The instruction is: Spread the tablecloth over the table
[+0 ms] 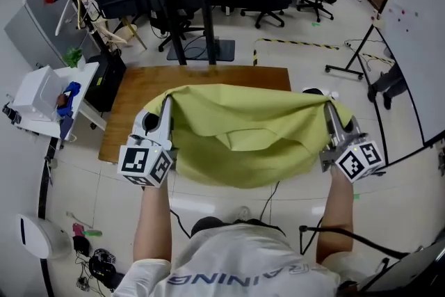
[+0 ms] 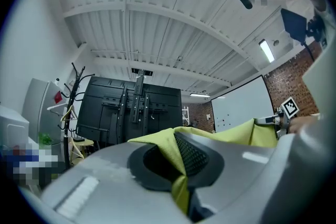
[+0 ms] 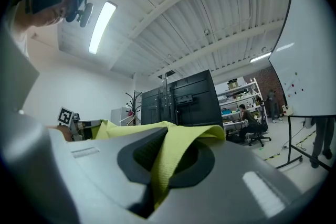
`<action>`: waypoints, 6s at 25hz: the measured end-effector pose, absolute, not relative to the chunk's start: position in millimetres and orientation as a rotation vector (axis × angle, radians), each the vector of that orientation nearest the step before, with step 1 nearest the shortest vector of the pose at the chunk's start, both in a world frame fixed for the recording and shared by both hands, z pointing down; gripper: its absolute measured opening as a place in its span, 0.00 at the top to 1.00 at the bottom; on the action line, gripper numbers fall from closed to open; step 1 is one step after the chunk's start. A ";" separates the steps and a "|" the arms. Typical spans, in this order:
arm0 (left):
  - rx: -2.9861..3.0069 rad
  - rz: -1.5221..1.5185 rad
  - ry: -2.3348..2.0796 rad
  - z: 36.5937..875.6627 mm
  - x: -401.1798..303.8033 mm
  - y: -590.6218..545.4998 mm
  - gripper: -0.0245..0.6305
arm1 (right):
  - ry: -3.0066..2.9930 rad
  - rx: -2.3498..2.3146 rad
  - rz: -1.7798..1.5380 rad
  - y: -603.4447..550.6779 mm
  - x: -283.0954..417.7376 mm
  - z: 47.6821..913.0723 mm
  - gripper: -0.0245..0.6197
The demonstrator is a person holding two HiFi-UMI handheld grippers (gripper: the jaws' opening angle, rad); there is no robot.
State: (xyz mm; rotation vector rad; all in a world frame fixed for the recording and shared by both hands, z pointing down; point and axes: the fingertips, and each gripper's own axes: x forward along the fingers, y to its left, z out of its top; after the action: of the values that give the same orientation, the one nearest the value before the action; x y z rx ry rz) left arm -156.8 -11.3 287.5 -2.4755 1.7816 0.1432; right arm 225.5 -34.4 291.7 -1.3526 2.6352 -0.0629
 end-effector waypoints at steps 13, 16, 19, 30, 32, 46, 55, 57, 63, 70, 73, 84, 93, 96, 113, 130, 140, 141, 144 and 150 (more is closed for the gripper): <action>-2.483 0.103 1.802 298.3 -164.4 -87.8 0.95 | 2.634 -1.387 -0.111 -107.1 222.1 308.8 0.95; -2.503 0.098 1.810 308.7 -171.6 -115.9 0.95 | 2.639 -1.420 -0.110 -131.5 214.4 314.9 0.95; -2.527 0.094 1.807 317.1 -179.2 -146.7 0.95 | 2.643 -1.448 -0.115 -160.5 204.9 318.0 0.95; -2.607 0.040 1.849 364.3 -214.5 -258.6 0.95 | 2.679 -1.531 -0.271 -282.7 171.1 358.3 0.95; -2.617 0.008 1.849 377.3 -211.0 -276.7 0.95 | 2.696 -1.551 -0.359 -309.5 176.3 379.3 0.95; -2.631 -0.190 1.926 474.9 -187.1 -405.0 0.95 | 2.779 -1.588 -0.511 -439.9 198.4 491.3 0.95; -2.639 -0.270 1.912 523.9 -177.6 -471.0 0.95 | 2.801 -1.572 -0.500 -495.5 206.5 531.4 0.95; -2.639 -0.277 1.915 532.1 -176.6 -485.6 0.95 | 2.806 -1.559 -0.493 -509.4 208.3 535.1 0.95; -2.662 -0.312 1.945 564.3 -173.3 -516.0 0.95 | 2.810 -1.565 -0.537 -537.9 212.0 562.1 0.95; -2.694 -0.375 1.986 604.1 -179.4 -539.6 0.95 | 2.827 -1.559 -0.592 -560.7 206.6 592.6 0.95; -2.705 -0.369 2.006 613.1 -184.6 -549.7 0.95 | 2.818 -1.540 -0.592 -573.0 202.3 595.4 0.95; -2.946 -0.350 1.959 659.6 -178.7 -543.8 0.62 | 2.927 -1.423 -0.688 -567.5 193.1 642.1 0.73; -2.896 -0.432 2.129 683.1 -214.1 -517.4 0.44 | 2.834 -1.771 -0.783 -561.3 241.9 667.4 0.50; -2.887 -0.438 2.062 673.8 -205.0 -515.0 0.47 | 2.797 -1.814 -0.708 -556.9 252.5 651.5 0.50; -2.885 -0.545 1.841 654.4 -162.0 -472.6 0.64 | 3.101 -1.542 -0.665 -491.5 193.8 657.1 0.88; -2.742 -0.324 1.863 547.5 -147.9 -390.9 0.96 | 2.868 -1.518 -0.380 -391.7 187.9 542.0 0.95; -2.700 -0.160 1.936 473.8 -152.4 -306.4 0.96 | 2.751 -1.616 -0.257 -314.1 205.7 465.1 0.95; -2.697 -0.154 1.926 465.9 -151.1 -300.6 0.96 | 2.746 -1.621 -0.241 -308.6 206.6 458.7 0.95; -2.680 -0.158 1.882 441.7 -146.0 -288.3 0.96 | 2.717 -1.631 -0.206 -296.9 210.8 437.9 0.95; -2.658 -0.141 1.829 412.2 -134.8 -276.9 0.96 | 2.673 -1.656 -0.172 -288.6 218.1 409.8 0.95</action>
State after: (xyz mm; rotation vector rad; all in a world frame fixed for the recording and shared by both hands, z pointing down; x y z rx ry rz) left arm -134.8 -276.9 412.2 -2.6578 1.8286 -0.1413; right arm 218.1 -288.6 409.8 -1.6562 2.6727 -0.1716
